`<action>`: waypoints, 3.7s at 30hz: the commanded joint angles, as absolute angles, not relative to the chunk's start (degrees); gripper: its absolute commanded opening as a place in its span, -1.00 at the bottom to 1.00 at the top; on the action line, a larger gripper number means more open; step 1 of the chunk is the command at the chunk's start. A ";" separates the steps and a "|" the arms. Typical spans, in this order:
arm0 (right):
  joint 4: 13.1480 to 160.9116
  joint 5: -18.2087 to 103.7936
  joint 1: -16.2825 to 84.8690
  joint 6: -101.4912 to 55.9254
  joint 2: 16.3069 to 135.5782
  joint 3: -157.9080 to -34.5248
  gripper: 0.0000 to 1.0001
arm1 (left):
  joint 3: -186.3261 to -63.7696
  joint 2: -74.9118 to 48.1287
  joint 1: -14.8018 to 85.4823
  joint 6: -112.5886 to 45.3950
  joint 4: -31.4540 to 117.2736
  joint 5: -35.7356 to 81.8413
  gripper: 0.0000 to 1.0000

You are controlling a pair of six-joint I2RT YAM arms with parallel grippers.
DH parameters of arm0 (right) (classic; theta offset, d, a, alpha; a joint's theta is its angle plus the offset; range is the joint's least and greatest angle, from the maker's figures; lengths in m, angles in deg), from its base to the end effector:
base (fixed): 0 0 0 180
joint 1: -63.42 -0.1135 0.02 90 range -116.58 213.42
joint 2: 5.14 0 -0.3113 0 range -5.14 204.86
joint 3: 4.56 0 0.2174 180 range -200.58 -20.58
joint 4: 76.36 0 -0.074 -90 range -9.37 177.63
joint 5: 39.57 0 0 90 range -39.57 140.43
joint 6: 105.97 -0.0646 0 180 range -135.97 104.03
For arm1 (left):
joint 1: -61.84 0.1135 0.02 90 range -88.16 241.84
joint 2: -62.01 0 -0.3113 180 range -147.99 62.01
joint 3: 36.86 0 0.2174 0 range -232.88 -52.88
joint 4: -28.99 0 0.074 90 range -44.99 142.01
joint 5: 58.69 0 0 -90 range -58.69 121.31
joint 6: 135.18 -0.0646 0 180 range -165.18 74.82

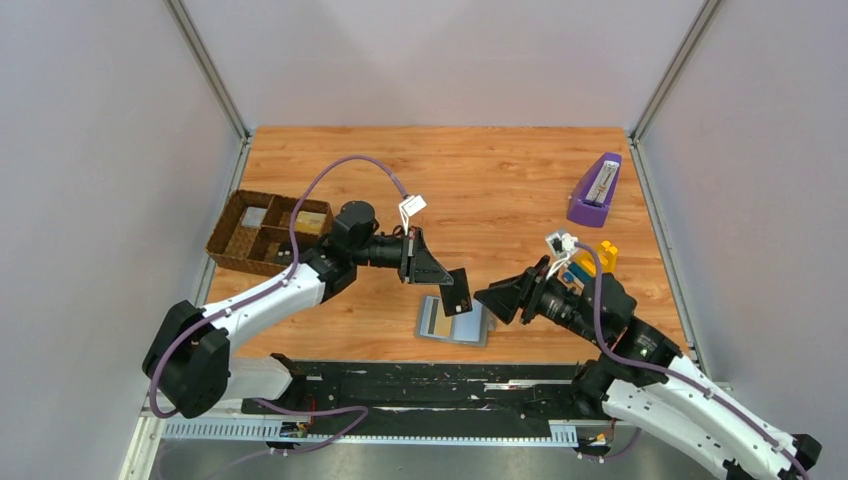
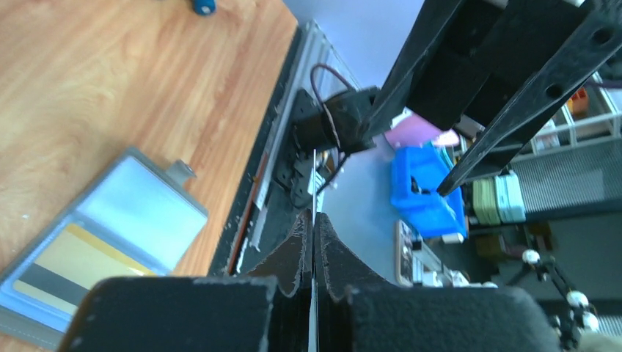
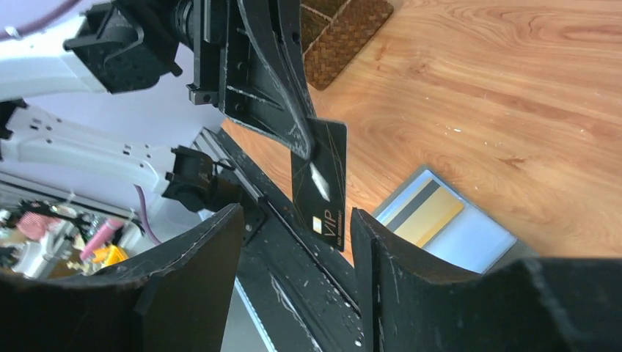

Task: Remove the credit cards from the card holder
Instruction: Remove the credit card from the card holder.

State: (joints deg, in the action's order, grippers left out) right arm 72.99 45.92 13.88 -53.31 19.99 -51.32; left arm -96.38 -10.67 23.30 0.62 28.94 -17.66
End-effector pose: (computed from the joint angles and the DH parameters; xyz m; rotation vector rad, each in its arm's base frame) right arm 0.0461 0.0618 0.3041 -0.2624 1.8612 1.1565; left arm 0.1670 -0.1954 0.3348 0.5923 2.0325 -1.7330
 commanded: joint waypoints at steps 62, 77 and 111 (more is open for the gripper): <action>77.72 -15.27 32.39 -41.60 65.25 -65.04 -1.00 | -103.33 -15.21 21.04 -21.41 50.83 -33.61 -0.72; 91.02 5.67 36.69 -61.95 56.31 -60.80 -1.00 | -101.30 -7.04 31.97 -12.28 49.43 -23.42 0.16; 114.64 44.94 31.16 -92.88 41.09 -41.67 -1.00 | -84.42 -10.53 30.32 27.09 -4.94 -4.12 0.16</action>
State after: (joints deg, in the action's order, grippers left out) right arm 110.11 42.73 31.56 -90.21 42.00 -42.36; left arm -82.51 -8.81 31.45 25.67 1.05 -5.53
